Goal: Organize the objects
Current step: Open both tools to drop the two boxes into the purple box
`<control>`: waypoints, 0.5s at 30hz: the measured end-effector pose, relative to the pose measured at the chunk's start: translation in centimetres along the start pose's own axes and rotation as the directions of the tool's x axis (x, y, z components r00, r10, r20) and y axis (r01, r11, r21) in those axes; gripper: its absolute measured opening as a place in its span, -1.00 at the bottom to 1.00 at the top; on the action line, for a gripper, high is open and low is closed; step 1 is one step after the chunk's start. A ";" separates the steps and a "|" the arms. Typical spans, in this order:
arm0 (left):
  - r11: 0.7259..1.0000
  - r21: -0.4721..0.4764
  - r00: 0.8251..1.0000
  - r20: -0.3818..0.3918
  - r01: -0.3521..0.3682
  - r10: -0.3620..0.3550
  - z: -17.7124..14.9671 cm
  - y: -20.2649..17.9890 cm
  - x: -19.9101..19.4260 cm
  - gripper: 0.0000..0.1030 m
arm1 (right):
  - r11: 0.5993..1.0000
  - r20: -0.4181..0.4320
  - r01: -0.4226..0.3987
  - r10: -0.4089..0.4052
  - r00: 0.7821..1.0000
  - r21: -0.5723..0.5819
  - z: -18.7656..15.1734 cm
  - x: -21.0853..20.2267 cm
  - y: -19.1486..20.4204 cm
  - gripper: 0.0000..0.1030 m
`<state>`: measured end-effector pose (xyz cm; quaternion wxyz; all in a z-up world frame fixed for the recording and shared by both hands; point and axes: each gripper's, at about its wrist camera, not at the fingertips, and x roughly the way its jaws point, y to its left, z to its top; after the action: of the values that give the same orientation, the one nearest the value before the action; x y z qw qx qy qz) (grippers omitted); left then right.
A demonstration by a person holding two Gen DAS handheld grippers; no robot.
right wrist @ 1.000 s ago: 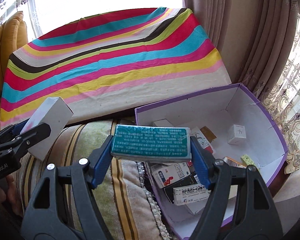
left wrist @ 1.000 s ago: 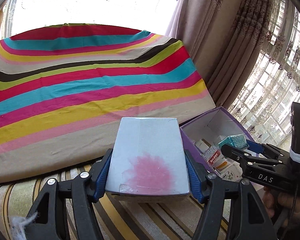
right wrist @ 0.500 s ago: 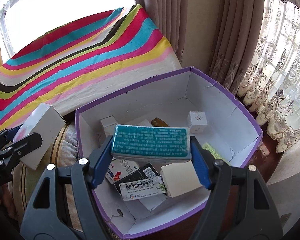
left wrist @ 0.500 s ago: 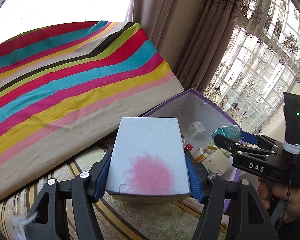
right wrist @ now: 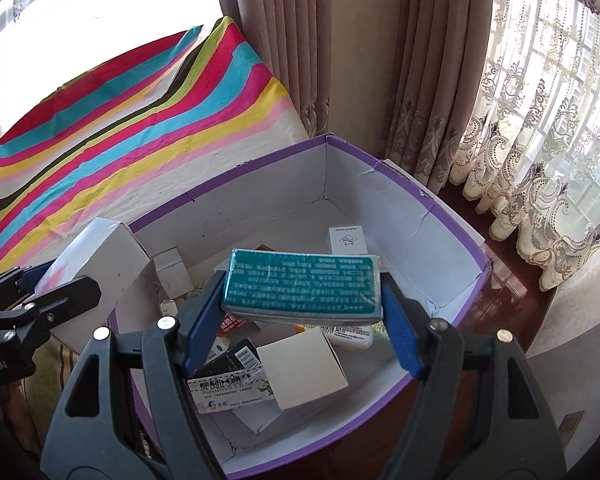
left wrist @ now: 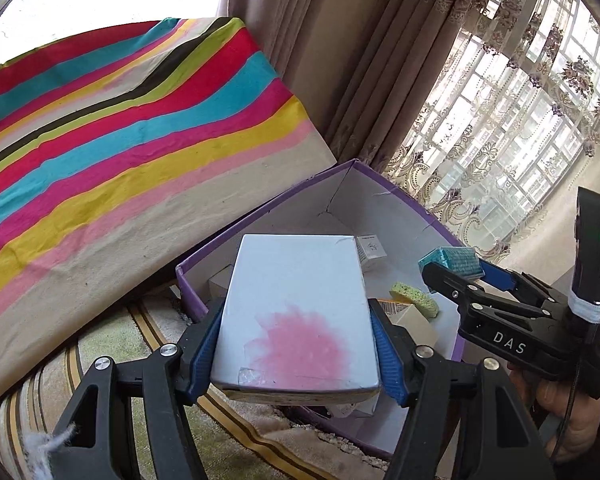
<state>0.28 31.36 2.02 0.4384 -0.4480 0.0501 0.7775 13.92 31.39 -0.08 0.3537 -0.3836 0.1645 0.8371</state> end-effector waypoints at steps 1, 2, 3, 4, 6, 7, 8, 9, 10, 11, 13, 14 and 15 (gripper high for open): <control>1.000 -0.004 1.000 -0.006 0.003 -0.003 0.0 0.0 0.2 0.33 | 1.000 -0.001 0.003 -0.003 1.000 0.005 0.1 0.1 -0.2 0.47; 1.000 -0.008 1.000 -0.012 0.003 -0.003 0.1 -0.1 0.3 0.34 | 1.000 -0.002 0.005 -0.005 1.000 0.009 0.1 0.1 -0.4 0.47; 1.000 -0.012 1.000 -0.018 0.004 -0.005 0.2 -0.1 0.5 0.41 | 1.000 -0.004 0.007 -0.007 1.000 0.015 0.2 0.2 -0.6 0.48; 1.000 -0.016 1.000 -0.022 0.008 -0.008 0.2 -0.1 0.6 0.47 | 1.000 -0.004 0.007 -0.007 1.000 0.020 0.2 0.2 -0.8 0.48; 1.000 -0.019 1.000 -0.027 0.004 -0.004 0.3 -0.1 0.7 0.51 | 1.000 -0.003 0.010 -0.010 1.000 0.024 0.4 0.2 -1.0 0.51; 1.000 -0.020 1.000 -0.027 0.005 -0.006 0.2 -0.1 0.6 0.53 | 1.000 -0.003 0.011 -0.011 1.000 0.026 0.4 0.2 -1.0 0.52; 1.000 -0.022 1.000 -0.027 0.007 -0.008 0.2 -0.1 0.5 0.54 | 1.000 -0.003 0.011 -0.011 1.000 0.028 0.4 0.1 -1.1 0.55; 1.000 -0.026 1.000 -0.026 0.006 -0.006 0.1 0.0 0.4 0.57 | 1.000 -0.002 0.010 -0.010 1.000 0.028 0.5 0.1 -1.1 0.57; 1.000 -0.029 1.000 -0.025 0.004 -0.004 0.0 0.1 0.2 0.61 | 1.000 -0.002 0.009 -0.009 1.000 0.025 0.5 0.0 -1.1 0.57; 0.999 -0.034 1.000 -0.028 0.005 -0.005 -0.1 0.1 0.0 0.63 | 1.000 -0.002 0.007 -0.007 1.000 0.022 0.4 -0.1 -1.1 0.60; 0.999 -0.038 0.999 -0.041 0.004 -0.005 -0.7 0.2 -0.4 0.63 | 1.000 -0.001 0.006 -0.006 1.000 0.020 0.3 -0.3 -1.1 0.63; 0.999 -0.036 0.999 -0.050 0.004 -0.006 -1.0 0.2 -0.6 0.63 | 1.000 -0.001 0.007 -0.007 1.000 0.019 0.2 -0.5 -1.1 0.64; 0.999 -0.035 0.998 -0.061 0.007 -0.009 -1.4 0.3 -0.8 0.64 | 1.000 -0.002 0.008 -0.008 1.000 0.018 0.1 -0.7 -1.1 0.65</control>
<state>1.18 30.00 1.71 0.4321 -0.4794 0.0480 0.7624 14.95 31.88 0.46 0.3603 -0.3819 0.1711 0.8337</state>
